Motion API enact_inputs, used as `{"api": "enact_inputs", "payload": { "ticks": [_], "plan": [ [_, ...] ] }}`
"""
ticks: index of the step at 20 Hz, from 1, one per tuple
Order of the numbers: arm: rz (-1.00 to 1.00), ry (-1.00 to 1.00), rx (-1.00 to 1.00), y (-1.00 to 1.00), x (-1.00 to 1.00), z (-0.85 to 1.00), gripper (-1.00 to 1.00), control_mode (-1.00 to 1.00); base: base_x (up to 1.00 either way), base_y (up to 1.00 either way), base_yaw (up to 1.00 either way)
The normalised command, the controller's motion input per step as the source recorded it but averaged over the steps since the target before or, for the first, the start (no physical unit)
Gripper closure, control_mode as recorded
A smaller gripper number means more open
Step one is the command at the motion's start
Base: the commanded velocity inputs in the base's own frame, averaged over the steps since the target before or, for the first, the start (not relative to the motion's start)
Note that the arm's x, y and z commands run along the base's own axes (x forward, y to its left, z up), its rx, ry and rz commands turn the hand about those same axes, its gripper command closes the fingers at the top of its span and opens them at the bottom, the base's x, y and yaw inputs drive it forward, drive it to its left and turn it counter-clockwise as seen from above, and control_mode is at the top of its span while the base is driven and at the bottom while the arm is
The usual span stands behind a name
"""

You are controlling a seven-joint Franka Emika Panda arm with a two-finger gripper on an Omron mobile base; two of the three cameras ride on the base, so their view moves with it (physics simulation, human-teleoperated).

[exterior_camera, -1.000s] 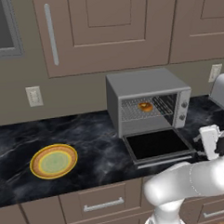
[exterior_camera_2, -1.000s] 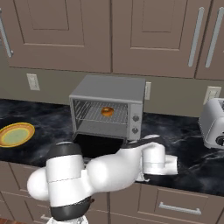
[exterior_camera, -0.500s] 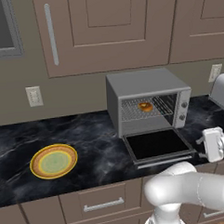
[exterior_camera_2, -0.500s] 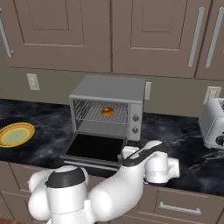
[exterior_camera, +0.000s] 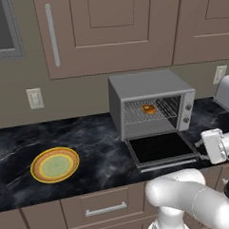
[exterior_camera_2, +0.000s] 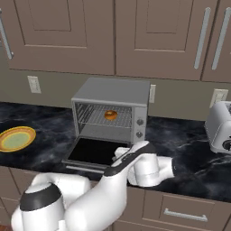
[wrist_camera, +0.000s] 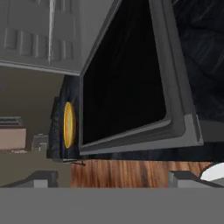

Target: Pick up the bagel from the plate, place it on the toaster oven rack, close the door, and set the timer.

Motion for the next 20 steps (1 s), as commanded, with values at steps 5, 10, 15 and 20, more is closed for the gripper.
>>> {"api": "enact_inputs", "payload": {
  "ticks": [5,10,15,20],
  "plan": [
    [-0.21,0.01,-0.18,0.14,0.0,0.02,-1.0,-1.0,0.0,0.0,0.0],
    [-0.25,0.13,-0.12,0.0,0.0,-0.02,-1.0,-1.0,0.0,0.0,0.0],
    [-0.24,0.17,-0.03,0.0,0.0,-0.03,-1.0,-1.0,0.0,0.0,0.0],
    [-0.18,0.14,0.0,0.01,0.0,0.0,-1.0,-1.0,0.0,0.0,0.0]
  ]
}}
